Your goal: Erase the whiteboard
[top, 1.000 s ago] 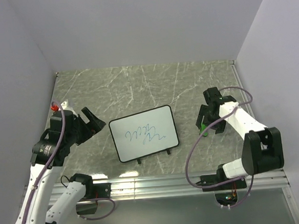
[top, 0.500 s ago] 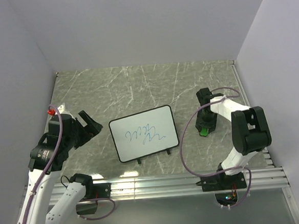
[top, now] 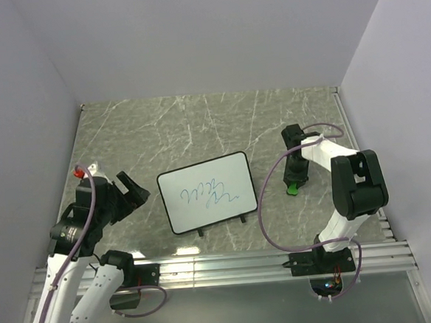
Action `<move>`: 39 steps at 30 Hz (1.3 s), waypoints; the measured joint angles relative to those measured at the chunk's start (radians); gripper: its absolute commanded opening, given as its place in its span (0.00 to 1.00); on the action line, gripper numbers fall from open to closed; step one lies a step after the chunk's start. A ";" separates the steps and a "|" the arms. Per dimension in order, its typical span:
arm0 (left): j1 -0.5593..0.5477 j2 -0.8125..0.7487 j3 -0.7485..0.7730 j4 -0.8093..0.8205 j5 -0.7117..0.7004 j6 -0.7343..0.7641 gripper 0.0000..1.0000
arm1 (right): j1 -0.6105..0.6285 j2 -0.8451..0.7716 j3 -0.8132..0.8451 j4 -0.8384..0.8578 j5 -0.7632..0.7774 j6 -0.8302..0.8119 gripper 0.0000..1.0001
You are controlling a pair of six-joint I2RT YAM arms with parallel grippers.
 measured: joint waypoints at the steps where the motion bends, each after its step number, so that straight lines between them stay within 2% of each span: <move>1: 0.000 -0.006 -0.015 0.008 0.007 0.001 0.90 | 0.002 0.000 0.004 -0.003 -0.002 0.000 0.00; 6: 0.018 -0.014 -0.101 0.058 0.083 0.009 0.88 | 0.048 -0.038 0.064 -0.048 -0.032 0.001 0.00; 12: 0.034 -0.011 -0.109 0.146 0.150 -0.021 0.87 | 0.176 -0.200 0.223 -0.089 -0.105 0.016 0.00; 16: 0.034 -0.026 -0.172 0.298 0.177 -0.047 0.85 | 0.254 -0.305 0.307 -0.103 -0.150 0.048 0.00; 21: 0.034 -0.032 -0.316 0.494 0.195 -0.053 0.84 | 0.264 -0.391 0.315 -0.164 -0.171 0.074 0.00; 26: 0.048 0.037 -0.424 0.703 0.221 -0.055 0.81 | 0.264 -0.477 0.325 -0.249 -0.181 0.077 0.00; 32: 0.092 0.113 -0.531 0.927 0.302 -0.080 0.62 | 0.264 -0.603 0.332 -0.298 -0.209 0.074 0.00; 36: 0.098 0.105 -0.572 1.035 0.357 -0.106 0.46 | 0.264 -0.652 0.321 -0.309 -0.233 0.072 0.00; 39: 0.098 0.074 -0.605 1.093 0.391 -0.122 0.38 | 0.269 -0.666 0.285 -0.306 -0.255 0.074 0.00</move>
